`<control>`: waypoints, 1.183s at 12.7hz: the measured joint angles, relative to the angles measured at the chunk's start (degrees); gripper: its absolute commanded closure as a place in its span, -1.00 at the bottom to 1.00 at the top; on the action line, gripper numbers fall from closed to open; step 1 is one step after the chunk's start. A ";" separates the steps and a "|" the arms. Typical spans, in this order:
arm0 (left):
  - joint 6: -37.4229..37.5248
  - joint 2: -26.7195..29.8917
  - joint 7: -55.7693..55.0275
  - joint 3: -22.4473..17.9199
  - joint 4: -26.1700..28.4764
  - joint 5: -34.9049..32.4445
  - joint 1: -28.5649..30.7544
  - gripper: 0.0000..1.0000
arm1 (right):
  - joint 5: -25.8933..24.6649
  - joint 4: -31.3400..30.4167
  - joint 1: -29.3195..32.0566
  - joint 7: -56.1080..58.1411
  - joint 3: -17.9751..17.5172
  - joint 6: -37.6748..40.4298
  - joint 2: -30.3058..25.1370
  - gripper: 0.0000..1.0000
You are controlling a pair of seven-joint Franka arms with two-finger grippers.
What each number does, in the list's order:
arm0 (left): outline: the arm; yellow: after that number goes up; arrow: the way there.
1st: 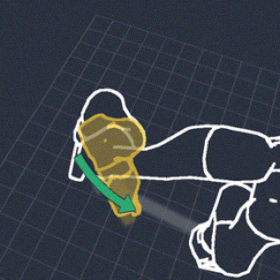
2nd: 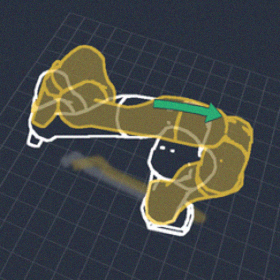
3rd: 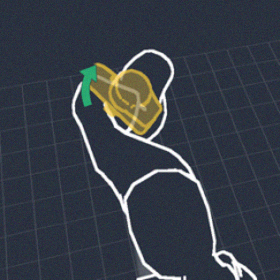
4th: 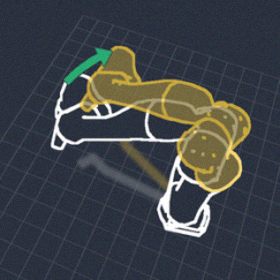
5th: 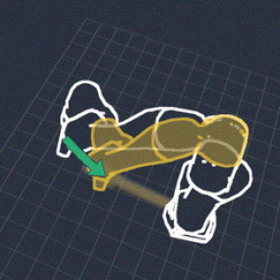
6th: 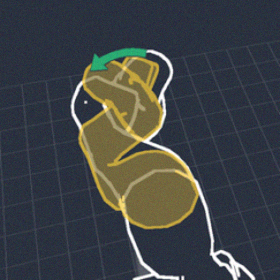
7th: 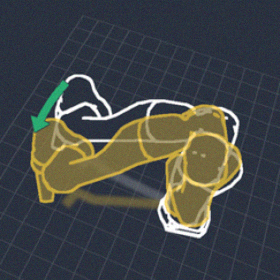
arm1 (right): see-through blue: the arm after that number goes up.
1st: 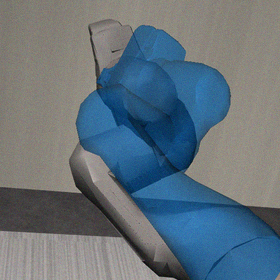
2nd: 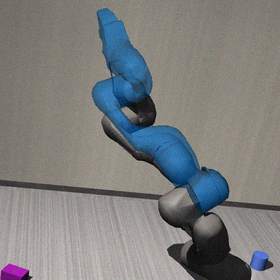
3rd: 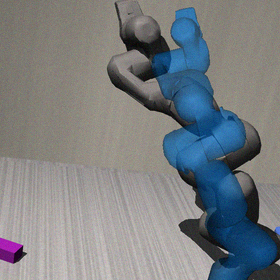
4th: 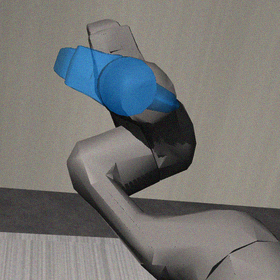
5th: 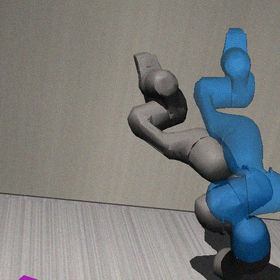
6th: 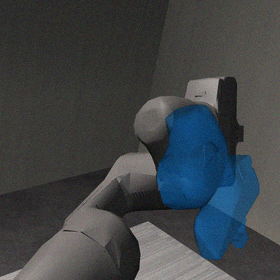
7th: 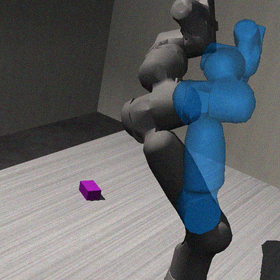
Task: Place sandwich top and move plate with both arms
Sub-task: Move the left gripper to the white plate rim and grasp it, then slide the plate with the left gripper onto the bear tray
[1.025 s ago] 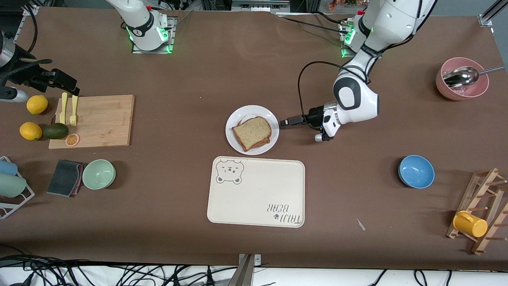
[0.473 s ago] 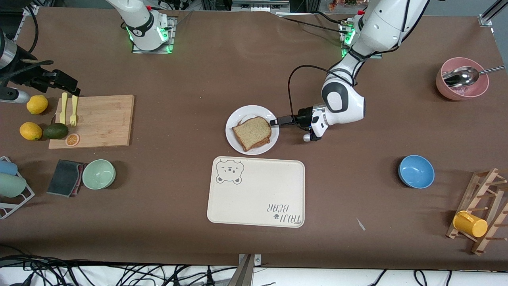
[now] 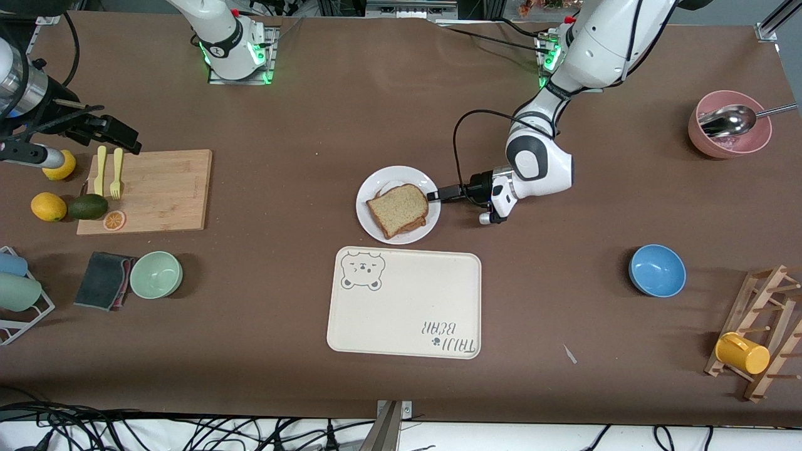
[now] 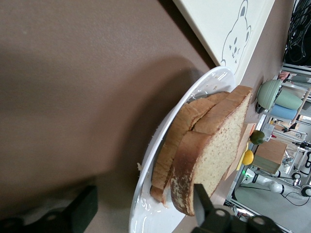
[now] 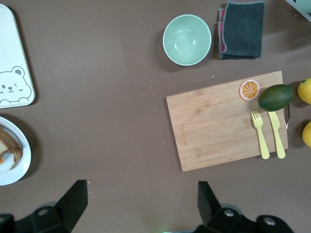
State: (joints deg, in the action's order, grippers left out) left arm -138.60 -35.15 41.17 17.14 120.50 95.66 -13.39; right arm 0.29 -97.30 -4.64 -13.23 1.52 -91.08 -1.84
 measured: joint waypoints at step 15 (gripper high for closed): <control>-0.22 -0.93 2.53 -0.78 -1.59 0.03 -0.95 0.48 | 0.07 3.21 -0.25 7.10 -0.04 0.21 -0.01 -1.00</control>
State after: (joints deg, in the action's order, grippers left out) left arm -138.82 -36.08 43.70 16.36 118.91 95.69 -14.34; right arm 0.36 -94.09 -4.89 -6.13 1.48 -90.87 -1.84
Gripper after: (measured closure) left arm 0.753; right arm 0.000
